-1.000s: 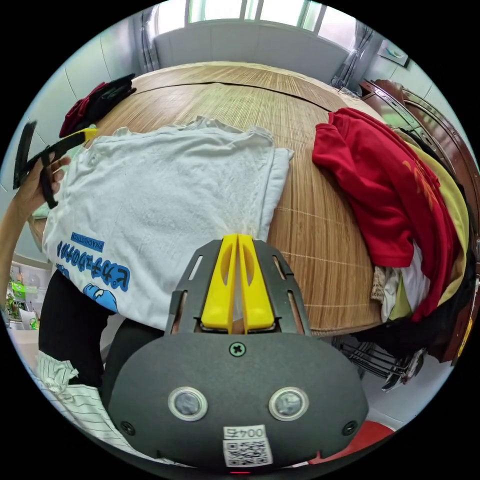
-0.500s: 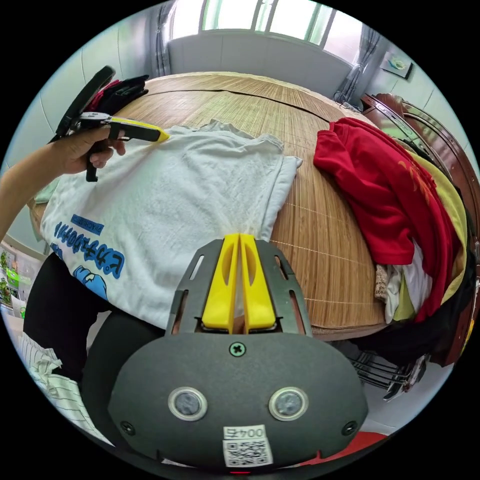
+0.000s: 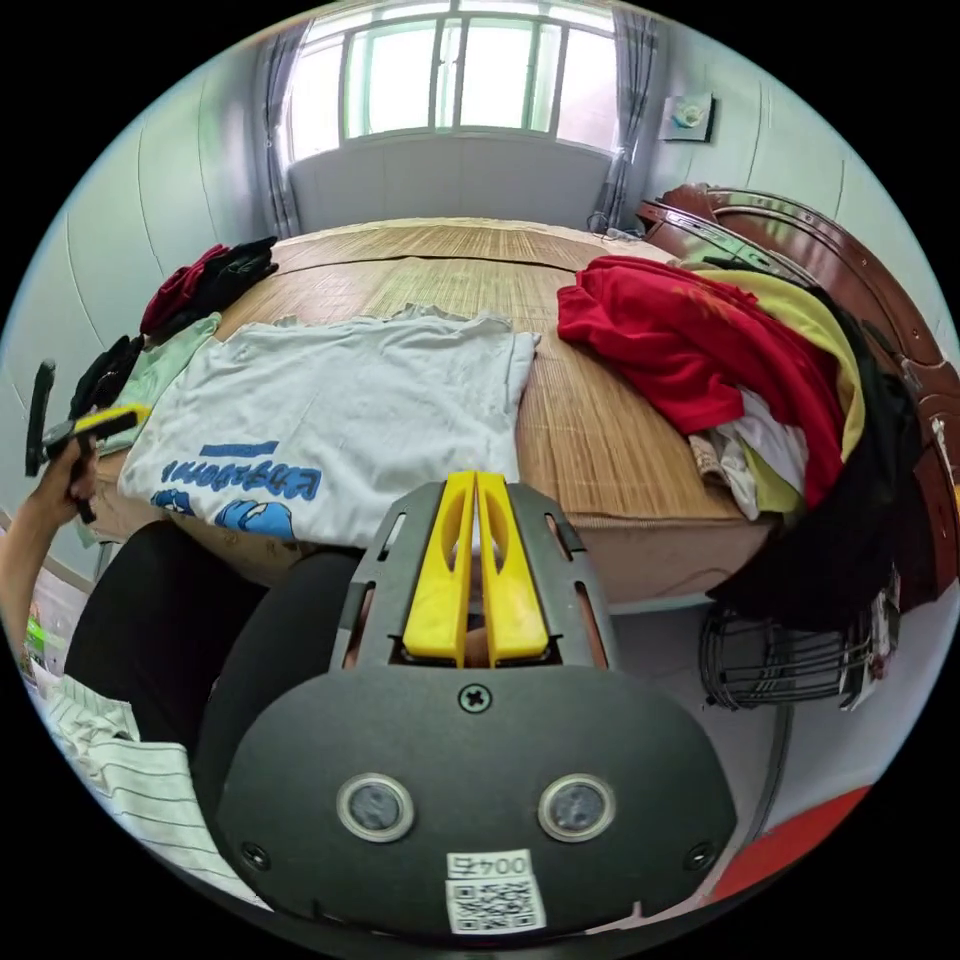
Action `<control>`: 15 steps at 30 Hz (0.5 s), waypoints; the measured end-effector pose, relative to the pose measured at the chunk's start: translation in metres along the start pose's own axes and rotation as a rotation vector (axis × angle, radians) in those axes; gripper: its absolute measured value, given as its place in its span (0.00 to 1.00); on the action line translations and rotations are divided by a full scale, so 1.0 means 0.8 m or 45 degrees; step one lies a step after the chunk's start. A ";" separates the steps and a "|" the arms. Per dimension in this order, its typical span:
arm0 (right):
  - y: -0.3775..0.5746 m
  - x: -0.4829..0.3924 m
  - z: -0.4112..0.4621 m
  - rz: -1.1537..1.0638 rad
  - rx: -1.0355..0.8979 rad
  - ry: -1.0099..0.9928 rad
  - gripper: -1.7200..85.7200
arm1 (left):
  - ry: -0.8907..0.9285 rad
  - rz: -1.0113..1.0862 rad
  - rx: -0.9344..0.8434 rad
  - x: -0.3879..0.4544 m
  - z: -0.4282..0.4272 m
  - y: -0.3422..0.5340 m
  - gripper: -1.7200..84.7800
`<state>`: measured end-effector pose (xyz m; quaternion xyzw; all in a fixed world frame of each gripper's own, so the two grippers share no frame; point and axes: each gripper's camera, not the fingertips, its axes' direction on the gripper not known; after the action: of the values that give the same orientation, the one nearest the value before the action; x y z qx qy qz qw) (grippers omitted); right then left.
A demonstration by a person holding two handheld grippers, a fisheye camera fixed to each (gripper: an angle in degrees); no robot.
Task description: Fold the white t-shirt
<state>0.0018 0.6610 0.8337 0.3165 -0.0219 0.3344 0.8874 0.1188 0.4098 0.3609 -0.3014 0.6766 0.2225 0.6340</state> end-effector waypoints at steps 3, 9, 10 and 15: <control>0.004 0.018 -0.021 0.135 -0.041 -0.083 0.01 | -0.028 -0.025 -0.038 -0.016 0.023 0.042 0.02; -0.010 0.035 -0.087 0.242 -0.014 -0.197 0.01 | 0.020 -0.132 0.067 -0.032 -0.015 0.061 0.02; -0.013 0.034 -0.102 0.234 -0.002 -0.213 0.01 | 0.017 -0.142 0.092 -0.034 -0.024 0.066 0.02; -0.016 0.037 -0.150 0.198 0.074 -0.259 0.01 | 0.343 -0.509 0.241 -0.098 -0.060 0.163 0.03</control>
<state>0.0115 0.7401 0.7381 0.3719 -0.1266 0.3689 0.8424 -0.0048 0.4811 0.4328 -0.3954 0.6996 -0.0135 0.5950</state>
